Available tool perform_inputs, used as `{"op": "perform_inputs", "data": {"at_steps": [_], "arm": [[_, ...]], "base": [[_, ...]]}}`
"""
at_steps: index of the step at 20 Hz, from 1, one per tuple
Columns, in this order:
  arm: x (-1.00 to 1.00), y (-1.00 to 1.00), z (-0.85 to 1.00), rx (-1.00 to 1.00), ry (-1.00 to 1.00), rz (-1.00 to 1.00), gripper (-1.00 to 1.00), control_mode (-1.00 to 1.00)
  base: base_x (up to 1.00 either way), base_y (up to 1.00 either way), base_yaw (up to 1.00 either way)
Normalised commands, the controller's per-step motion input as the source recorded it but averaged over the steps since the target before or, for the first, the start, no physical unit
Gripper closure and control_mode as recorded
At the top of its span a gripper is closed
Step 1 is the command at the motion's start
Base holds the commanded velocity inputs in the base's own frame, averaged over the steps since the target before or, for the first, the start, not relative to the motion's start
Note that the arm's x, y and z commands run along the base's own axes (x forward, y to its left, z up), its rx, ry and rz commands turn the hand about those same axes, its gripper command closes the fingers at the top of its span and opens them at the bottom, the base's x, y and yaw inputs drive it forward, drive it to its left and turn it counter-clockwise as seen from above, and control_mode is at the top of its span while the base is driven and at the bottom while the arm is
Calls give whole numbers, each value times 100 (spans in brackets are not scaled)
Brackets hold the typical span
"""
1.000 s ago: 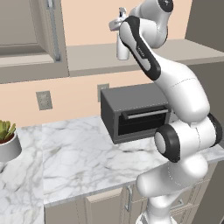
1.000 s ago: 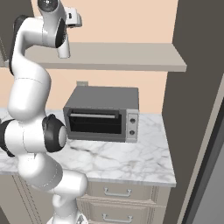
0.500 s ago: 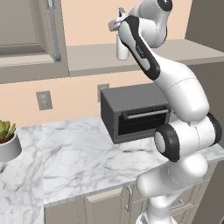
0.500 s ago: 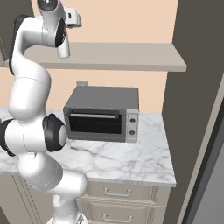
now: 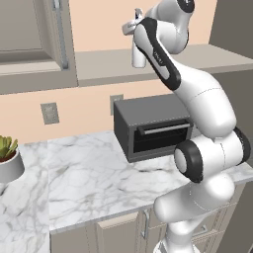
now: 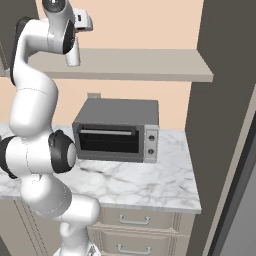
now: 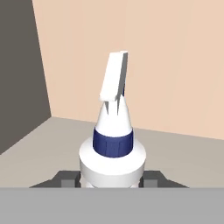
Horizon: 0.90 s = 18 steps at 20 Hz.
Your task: Move the cutting board and knife to the sink. Then move spray from the shelves to the counter.
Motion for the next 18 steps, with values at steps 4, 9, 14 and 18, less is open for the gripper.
{"op": "perform_inputs", "data": {"at_steps": [4, 9, 14, 18], "arm": [[-18, 0, 1, 1, 0, 0, 100, -100], [-55, 0, 9, 2, -2, 0, 100, -100], [-68, -11, 3, 0, -9, 5, 100, -100], [-78, -31, 0, 1, -15, 11, 100, -100]], "base": [[0, 0, 0], [0, 0, 0], [0, 0, 0], [0, 0, 0]]}}
